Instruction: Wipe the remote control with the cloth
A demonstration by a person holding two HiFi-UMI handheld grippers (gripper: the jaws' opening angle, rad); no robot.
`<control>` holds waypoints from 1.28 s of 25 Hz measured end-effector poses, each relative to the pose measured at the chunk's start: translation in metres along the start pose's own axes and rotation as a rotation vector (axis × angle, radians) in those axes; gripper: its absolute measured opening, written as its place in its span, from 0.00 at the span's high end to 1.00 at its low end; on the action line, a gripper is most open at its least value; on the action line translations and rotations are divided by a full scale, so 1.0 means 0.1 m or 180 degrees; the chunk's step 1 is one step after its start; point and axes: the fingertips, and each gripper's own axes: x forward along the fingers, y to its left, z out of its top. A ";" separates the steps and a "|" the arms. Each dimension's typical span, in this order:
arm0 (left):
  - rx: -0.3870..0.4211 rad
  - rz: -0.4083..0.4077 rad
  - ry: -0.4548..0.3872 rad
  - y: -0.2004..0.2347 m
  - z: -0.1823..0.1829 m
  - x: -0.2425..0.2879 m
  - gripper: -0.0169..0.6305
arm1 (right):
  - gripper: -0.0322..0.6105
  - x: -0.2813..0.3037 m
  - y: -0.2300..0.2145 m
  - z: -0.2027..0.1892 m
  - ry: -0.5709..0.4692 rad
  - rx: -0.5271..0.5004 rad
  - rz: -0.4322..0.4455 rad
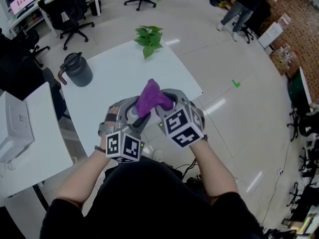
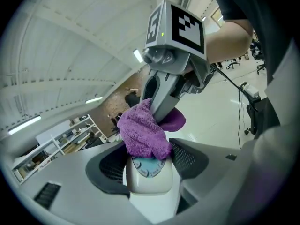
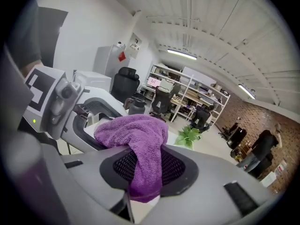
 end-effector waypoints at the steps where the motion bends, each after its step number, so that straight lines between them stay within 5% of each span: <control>1: -0.0089 -0.0005 -0.0009 0.01 0.01 -0.01 0.55 | 0.77 -0.02 -0.03 0.02 -0.0038 0.0014 -0.0038; 3: -0.0416 -0.0055 -0.0038 0.05 -0.02 0.00 0.55 | 0.77 -0.12 -0.12 0.13 -0.0244 0.0101 -0.0146; 5: -0.1088 -0.0193 -0.0136 0.15 -0.13 0.02 0.55 | 0.77 -0.30 -0.28 0.27 -0.0643 0.0385 -0.0303; 8: -0.2862 -0.0440 -0.0549 0.46 -0.31 0.00 0.55 | 0.77 -0.54 -0.55 0.25 -0.1180 0.1003 -0.0515; 10: -0.4033 -0.0599 -0.0987 0.68 -0.35 -0.07 0.55 | 0.77 -0.52 -0.54 0.10 -0.1255 0.1270 -0.0477; 12: -0.4831 -0.0745 -0.1438 0.85 -0.37 -0.14 0.55 | 0.77 -0.35 -0.32 -0.03 -0.1146 0.1394 -0.0231; 14: -0.5318 -0.0884 -0.1782 0.93 -0.35 -0.19 0.55 | 0.77 -0.13 0.03 -0.10 -0.0952 0.1325 0.0064; 16: -0.5482 -0.1013 -0.1941 0.94 -0.28 -0.21 0.55 | 0.77 0.03 0.36 -0.09 -0.0763 0.1131 0.0324; 19: -0.5336 -0.1151 -0.1824 0.80 -0.17 -0.21 0.55 | 0.77 0.11 0.61 0.08 -0.0674 0.0893 0.0498; 29: -0.4957 -0.1282 -0.1341 0.40 -0.20 -0.21 0.55 | 0.78 -0.09 -0.16 0.21 -0.1028 0.1160 -0.0184; 32: -0.4967 -0.1134 -0.1404 0.53 -0.24 -0.19 0.55 | 0.77 -0.08 -0.03 0.11 -0.0886 0.1037 -0.0108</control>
